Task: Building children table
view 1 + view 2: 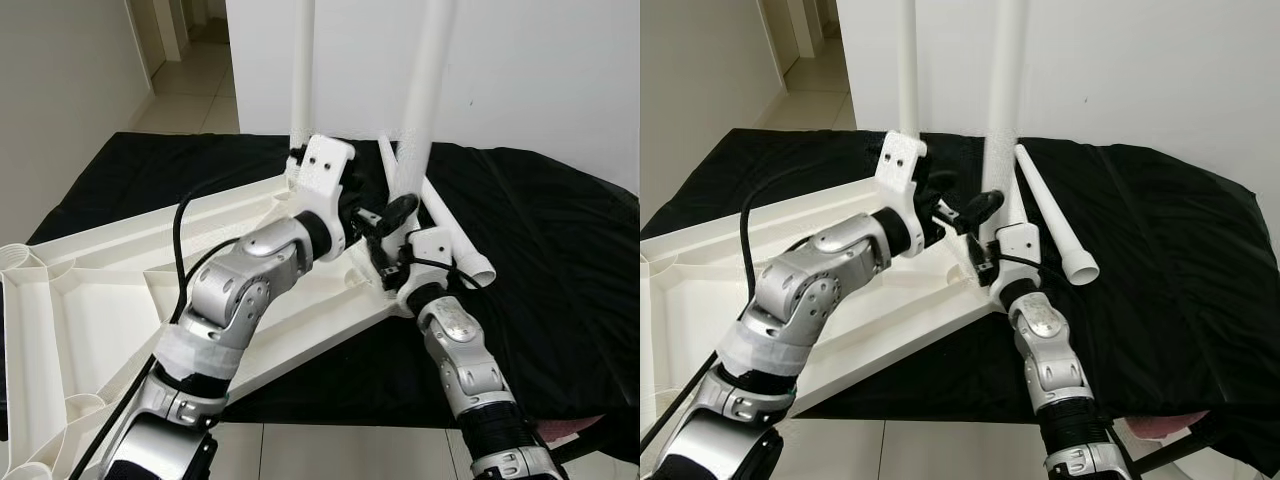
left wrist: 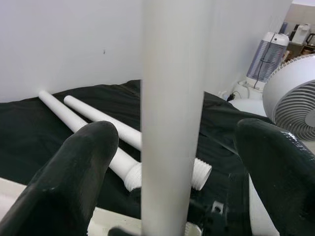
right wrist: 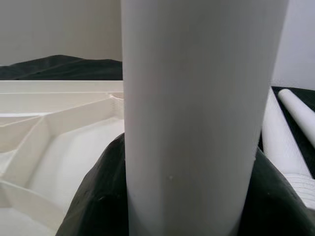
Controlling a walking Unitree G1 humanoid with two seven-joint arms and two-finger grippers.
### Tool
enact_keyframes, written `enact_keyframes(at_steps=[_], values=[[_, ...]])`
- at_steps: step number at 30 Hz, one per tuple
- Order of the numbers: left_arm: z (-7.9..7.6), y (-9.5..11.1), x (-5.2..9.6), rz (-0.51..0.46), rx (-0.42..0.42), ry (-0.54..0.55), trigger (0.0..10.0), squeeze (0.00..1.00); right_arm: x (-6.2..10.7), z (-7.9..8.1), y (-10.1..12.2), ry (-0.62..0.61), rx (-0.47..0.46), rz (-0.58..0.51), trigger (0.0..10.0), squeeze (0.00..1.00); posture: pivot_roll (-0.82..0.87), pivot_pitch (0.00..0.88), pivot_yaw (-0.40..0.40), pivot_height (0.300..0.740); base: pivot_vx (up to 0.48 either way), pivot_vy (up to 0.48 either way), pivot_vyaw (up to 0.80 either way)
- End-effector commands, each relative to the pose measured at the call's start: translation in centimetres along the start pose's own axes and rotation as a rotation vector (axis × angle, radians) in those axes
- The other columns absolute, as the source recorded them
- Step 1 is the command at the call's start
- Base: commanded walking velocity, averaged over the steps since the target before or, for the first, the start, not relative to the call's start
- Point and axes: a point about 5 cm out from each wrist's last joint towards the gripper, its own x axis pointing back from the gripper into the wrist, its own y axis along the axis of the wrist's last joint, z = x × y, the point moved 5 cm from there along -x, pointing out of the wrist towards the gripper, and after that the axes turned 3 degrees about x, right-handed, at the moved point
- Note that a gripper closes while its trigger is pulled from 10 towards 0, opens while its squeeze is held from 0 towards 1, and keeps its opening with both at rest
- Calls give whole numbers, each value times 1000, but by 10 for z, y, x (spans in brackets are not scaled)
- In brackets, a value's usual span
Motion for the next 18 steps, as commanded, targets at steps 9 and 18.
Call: enact_keyframes(at_steps=[9, 18], values=[[-20, 13, -6, -10, -5, -247, 10000, 0, 10, 33, 1, 191, -9, -19, 10000, 0, -84, 0, 14, 740, 0, 0, 0], [-17, 19, -7, -35, 13, -266, 0, 0, 15, 22, -1, 141, 9, -12, 10000, 0, -118, 0, 47, 740, 0, 0, 0]])
